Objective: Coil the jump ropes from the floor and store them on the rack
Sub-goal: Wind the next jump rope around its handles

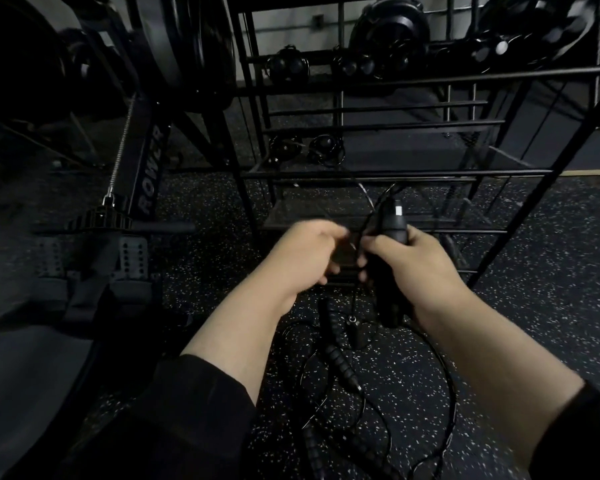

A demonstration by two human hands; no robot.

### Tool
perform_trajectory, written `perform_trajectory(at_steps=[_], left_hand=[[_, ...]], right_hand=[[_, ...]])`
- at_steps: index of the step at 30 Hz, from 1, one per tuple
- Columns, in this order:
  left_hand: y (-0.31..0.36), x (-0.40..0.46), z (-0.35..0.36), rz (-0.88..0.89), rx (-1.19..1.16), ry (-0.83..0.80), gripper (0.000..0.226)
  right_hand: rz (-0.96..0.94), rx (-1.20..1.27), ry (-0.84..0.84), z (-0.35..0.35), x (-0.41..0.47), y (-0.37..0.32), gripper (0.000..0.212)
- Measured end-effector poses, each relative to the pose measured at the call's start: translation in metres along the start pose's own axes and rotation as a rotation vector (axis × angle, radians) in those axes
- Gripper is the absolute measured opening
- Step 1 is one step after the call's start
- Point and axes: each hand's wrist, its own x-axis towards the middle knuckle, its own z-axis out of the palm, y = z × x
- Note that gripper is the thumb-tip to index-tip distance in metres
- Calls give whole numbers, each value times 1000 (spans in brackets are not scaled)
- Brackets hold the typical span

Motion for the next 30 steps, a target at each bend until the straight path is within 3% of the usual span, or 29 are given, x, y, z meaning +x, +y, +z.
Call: perform_trajectory(at_steps=[2,6,10,12,16,22,26,30], left_hand=[[-11,0,4,4,235,-119,30],[-17,-4,18,35,472,-237,21],[-21,-9,24,-8,469,-372,14],[-26,-6,24,-26,519,-408,21],[-30,-2,25,21,602,-380,26],[-28,5,23,95,492,-156,30],[-22,7,19,130,248,88,30],[-20,6,11,-23,-88,227,33]], right_hand=[[17,89,7,-1,-1,-7,3],[72,256,-16,-3,-3,-21,7],[58,346,-41,-11,-3,-35,16],[50,394,-30,-18,-3,-41,13],[54,430,32,-30,-3,-47,11],[24,464,81,-37,2,-53,10],[177,91,117,-40,6,-35,30],[372,-503,-62,-48,8,10,26]])
